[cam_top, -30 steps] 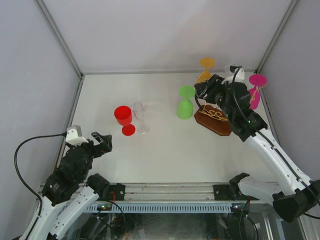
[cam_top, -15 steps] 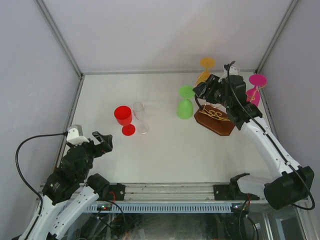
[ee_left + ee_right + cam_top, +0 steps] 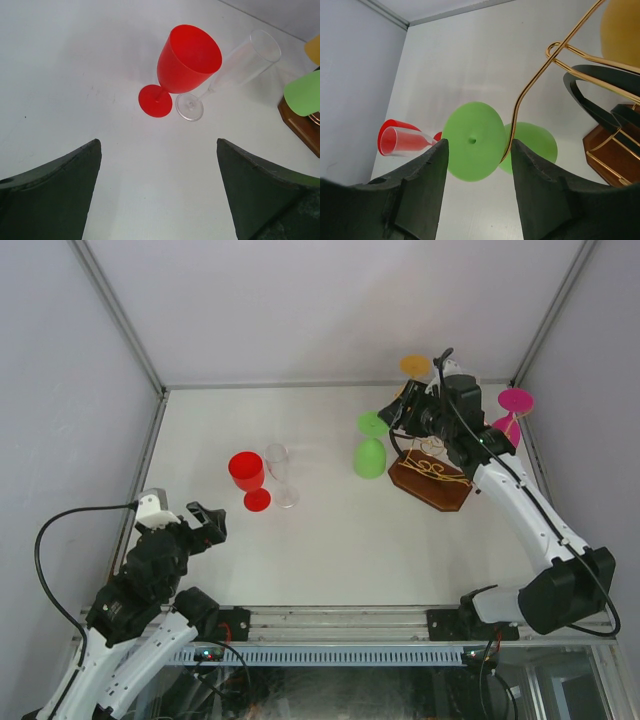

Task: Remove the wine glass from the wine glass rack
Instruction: Pick up the wine glass from the wine rack.

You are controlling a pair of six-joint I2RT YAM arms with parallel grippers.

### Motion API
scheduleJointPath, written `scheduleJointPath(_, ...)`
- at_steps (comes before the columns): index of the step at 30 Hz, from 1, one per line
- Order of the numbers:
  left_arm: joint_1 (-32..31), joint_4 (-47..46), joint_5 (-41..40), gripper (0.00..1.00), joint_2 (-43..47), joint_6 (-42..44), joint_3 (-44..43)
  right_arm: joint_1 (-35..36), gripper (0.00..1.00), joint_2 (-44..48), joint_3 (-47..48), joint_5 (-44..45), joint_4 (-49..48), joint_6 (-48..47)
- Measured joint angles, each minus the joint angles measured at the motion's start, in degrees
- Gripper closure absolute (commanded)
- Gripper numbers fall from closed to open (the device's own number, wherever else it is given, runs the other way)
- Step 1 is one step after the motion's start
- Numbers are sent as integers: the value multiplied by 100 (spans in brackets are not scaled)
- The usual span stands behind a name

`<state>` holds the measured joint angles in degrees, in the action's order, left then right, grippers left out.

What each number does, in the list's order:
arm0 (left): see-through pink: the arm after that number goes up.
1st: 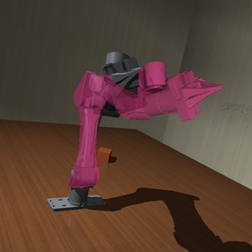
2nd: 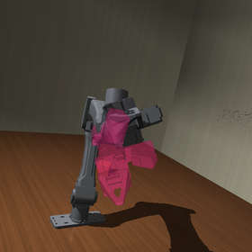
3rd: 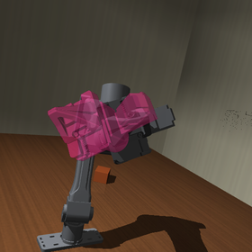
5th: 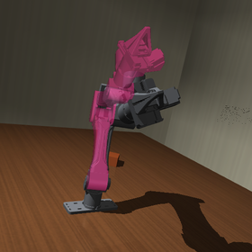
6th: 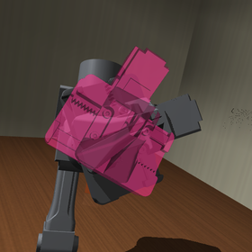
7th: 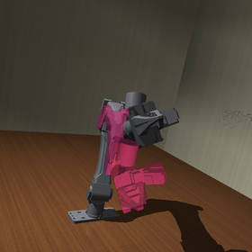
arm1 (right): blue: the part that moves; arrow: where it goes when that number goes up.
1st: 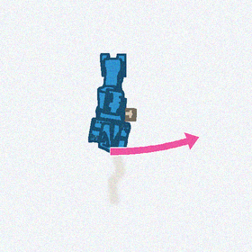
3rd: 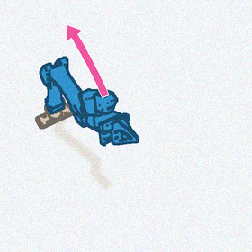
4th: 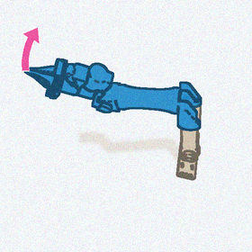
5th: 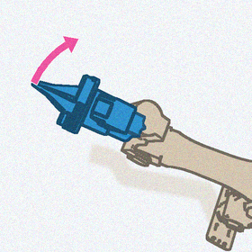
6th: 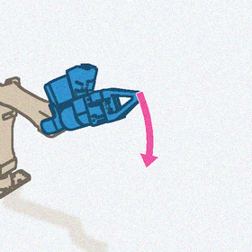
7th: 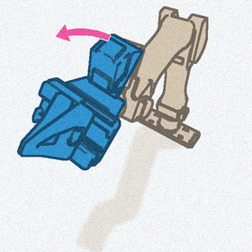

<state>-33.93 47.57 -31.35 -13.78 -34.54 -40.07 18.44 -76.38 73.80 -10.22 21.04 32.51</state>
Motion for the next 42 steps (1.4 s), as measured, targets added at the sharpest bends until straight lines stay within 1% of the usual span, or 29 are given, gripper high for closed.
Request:
scheduleJointPath(11,0,13,0,0,2,-2,0,-63,46,-186,42,-105,22,-20)
scheduleJointPath(17,0,13,2,0,2,0,0,-186,47,-315,42,-313,24,-22)
scheduleJointPath(21,0,15,2,0,2,0,0,-273,52,-404,42,-531,24,-20)
scheduleJointPath(28,0,13,4,0,2,0,0,-295,56,-463,42,-728,26,-17)
scheduleJointPath(36,0,13,4,0,0,0,0,-306,70,-463,42,-654,98,-20)
scheduleJointPath(39,0,15,4,0,0,0,0,-306,72,-463,42,-660,129,-20)
scheduleJointPath(42,0,13,4,0,0,0,0,-306,76,-463,42,-669,142,-17)
